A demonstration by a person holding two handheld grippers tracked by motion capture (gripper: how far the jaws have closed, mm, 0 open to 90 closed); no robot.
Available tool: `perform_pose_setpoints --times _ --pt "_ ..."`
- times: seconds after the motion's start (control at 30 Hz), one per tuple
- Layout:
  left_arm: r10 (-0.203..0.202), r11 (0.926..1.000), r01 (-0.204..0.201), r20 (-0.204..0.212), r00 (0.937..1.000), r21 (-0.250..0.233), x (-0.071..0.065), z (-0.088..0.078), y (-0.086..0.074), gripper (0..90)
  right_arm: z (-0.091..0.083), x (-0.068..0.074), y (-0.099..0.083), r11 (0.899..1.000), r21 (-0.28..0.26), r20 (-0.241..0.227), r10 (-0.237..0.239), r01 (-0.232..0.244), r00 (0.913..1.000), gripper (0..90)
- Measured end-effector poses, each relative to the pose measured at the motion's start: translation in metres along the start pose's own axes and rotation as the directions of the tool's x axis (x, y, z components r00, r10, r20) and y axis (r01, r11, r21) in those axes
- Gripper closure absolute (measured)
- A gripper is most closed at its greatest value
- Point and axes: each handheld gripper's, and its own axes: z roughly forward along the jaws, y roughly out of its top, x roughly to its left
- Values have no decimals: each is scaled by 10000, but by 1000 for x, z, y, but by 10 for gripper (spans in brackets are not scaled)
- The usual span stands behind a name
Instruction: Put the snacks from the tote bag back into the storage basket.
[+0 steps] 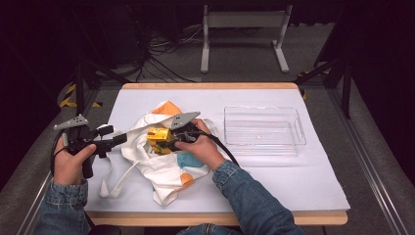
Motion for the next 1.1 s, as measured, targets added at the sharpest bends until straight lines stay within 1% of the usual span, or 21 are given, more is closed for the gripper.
perform_pose_setpoints --times 0.2,0.4,0.6,0.67,0.7,0.73,0.8,0.97,1.1 --pt "-1 10000 1 7 10000 3 0 0 0 172 0 4 3 9991 145 204 -402 399 9990 519" --pt "-2 10000 2 -5 10000 25 0 -1 0 172 -2 5 7 9987 123 242 -497 495 9985 520" --pt "-6 10000 6 -3 10000 19 0 -1 0 173 -11 6 20 9974 -211 326 -684 691 9971 519" --pt "-1 10000 1 3 10000 30 0 -1 0 173 -14 6 24 9971 -378 347 -650 663 9973 519" --pt "-1 10000 1 3 10000 30 0 -1 0 172 -14 6 24 9971 -378 347 -650 663 9973 519" --pt "-1 10000 1 -1 10000 28 0 -1 0 173 -18 4 27 9966 -547 360 -595 614 9976 519" --pt "-6 10000 6 -7 10000 27 0 -1 0 173 -22 3 30 9959 -687 387 -567 592 9976 519" --pt "-2 10000 2 -18 10000 29 0 -1 0 172 -30 0 37 9944 -945 333 -444 474 9985 520" --pt "35 10000 -35 -43 10000 22 0 -1 0 172 -39 -1 43 9920 -1166 413 -437 483 9982 519"
